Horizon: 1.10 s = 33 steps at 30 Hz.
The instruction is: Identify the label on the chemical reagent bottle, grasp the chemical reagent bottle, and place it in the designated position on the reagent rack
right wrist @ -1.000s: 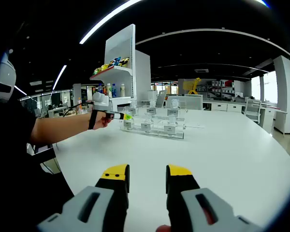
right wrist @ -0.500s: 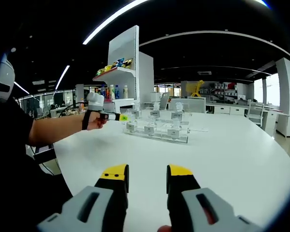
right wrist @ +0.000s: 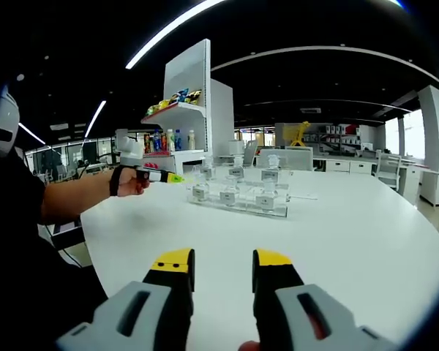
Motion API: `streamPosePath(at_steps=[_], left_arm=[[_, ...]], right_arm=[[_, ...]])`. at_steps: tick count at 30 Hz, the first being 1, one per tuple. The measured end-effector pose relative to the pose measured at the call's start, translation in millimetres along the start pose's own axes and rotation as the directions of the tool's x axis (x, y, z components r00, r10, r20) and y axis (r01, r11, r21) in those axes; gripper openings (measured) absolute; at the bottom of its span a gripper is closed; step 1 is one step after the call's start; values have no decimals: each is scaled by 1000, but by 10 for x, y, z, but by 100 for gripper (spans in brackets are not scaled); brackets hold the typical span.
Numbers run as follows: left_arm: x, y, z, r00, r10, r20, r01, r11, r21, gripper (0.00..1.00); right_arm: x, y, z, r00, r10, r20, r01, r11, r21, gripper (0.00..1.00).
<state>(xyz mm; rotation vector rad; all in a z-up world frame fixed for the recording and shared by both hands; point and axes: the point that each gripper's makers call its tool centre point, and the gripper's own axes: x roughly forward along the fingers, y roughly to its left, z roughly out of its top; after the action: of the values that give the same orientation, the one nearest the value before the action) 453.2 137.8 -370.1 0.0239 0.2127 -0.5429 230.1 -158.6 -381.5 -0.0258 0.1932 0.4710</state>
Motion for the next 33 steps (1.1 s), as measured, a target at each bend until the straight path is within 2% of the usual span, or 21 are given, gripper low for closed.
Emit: streamPosePath(at_steps=[8, 11, 14, 25, 29, 33], left_arm=[[-232, -8, -8, 1000, -26, 1, 26, 1000, -6, 45], [-322, -70, -43, 1000, -30, 0, 30, 1000, -4, 46], [-431, -41, -82, 1000, -31, -4, 31, 999, -16, 46], [-856, -113, -11, 998, -60, 27, 60, 998, -34, 47], [-1016, -137, 19, 996, -68, 57, 71, 996, -57, 47], [-1109, -128, -17, 997, -61, 52, 64, 997, -54, 47]], right_arm=[[30, 12, -1, 1000, 3, 0, -3, 1000, 4, 32], [39, 32, 8, 1000, 9, 2, -9, 1000, 2, 32], [43, 39, 20, 1000, 11, 3, -11, 1000, 0, 33], [74, 84, 55, 1000, 22, 5, -22, 1000, -8, 33], [82, 98, 79, 1000, 25, 8, -25, 1000, -13, 33], [93, 107, 79, 1000, 27, 4, -27, 1000, -16, 33]])
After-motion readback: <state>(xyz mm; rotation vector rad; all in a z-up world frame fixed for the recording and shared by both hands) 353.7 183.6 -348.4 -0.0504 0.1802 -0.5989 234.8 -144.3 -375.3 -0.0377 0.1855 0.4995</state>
